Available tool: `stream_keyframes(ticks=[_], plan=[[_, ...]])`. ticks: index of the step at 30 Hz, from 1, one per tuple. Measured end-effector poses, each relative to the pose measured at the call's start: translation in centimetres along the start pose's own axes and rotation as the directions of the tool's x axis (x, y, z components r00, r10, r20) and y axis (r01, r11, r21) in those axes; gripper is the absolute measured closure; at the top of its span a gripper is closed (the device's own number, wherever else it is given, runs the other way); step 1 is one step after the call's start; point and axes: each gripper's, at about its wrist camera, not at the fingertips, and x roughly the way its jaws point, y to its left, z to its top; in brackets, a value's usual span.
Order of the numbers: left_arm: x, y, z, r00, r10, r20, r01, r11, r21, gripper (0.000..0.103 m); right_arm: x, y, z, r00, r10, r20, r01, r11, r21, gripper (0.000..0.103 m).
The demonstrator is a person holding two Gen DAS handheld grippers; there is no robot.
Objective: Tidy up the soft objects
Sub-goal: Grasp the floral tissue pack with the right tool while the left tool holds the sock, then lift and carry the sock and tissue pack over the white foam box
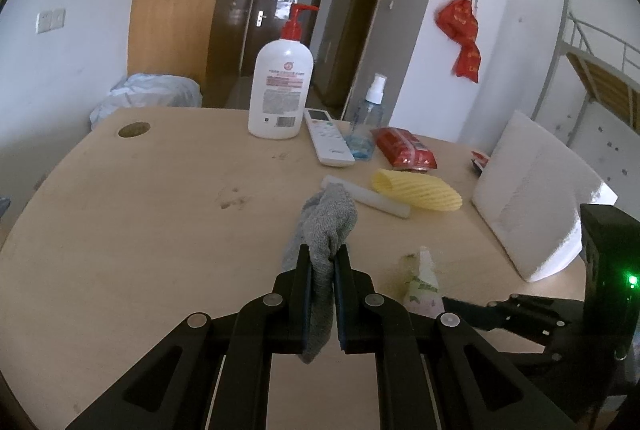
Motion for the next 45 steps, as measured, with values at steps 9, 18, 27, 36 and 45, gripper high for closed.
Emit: stream_keyframes(ticks=[9, 18, 27, 36, 45], plan=[[-0.7, -0.5, 0.0, 0.999, -0.007, 0.034, 0.006, 1.0, 0.02, 0.093, -0.6, 0.0, -0.4, 0.997, 0.072, 0.031, -0.073, 0.997, 0.025, 0.079], [-2.8, -1.9, 0.0, 0.997, -0.001, 0.077, -0.002, 0.999, 0.048, 0.093, -4.4, -0.5, -0.9, 0.989, 0.056, 0.136, -0.062, 0.997, 0.038, 0.079], [-6.4, -3.9, -0.5, 0.993, 0.003, 0.12, -0.013, 0.997, 0.079, 0.093, -8.1, -0.3, -2.4, 0.974, 0.06, 0.22, -0.065, 0.998, 0.017, 0.079], [-11.2, -5.7, -1.7, 0.982, 0.018, 0.186, -0.037, 0.995, 0.094, 0.093, -12.7, 0.6, -4.0, 0.944, 0.058, 0.325, -0.059, 0.998, -0.007, 0.079], [-15.3, -7.4, -3.0, 0.97, 0.003, 0.243, -0.034, 0.992, 0.125, 0.093, -16.5, 1.7, -6.1, 0.912, 0.05, 0.407, -0.043, 0.999, -0.028, 0.079]])
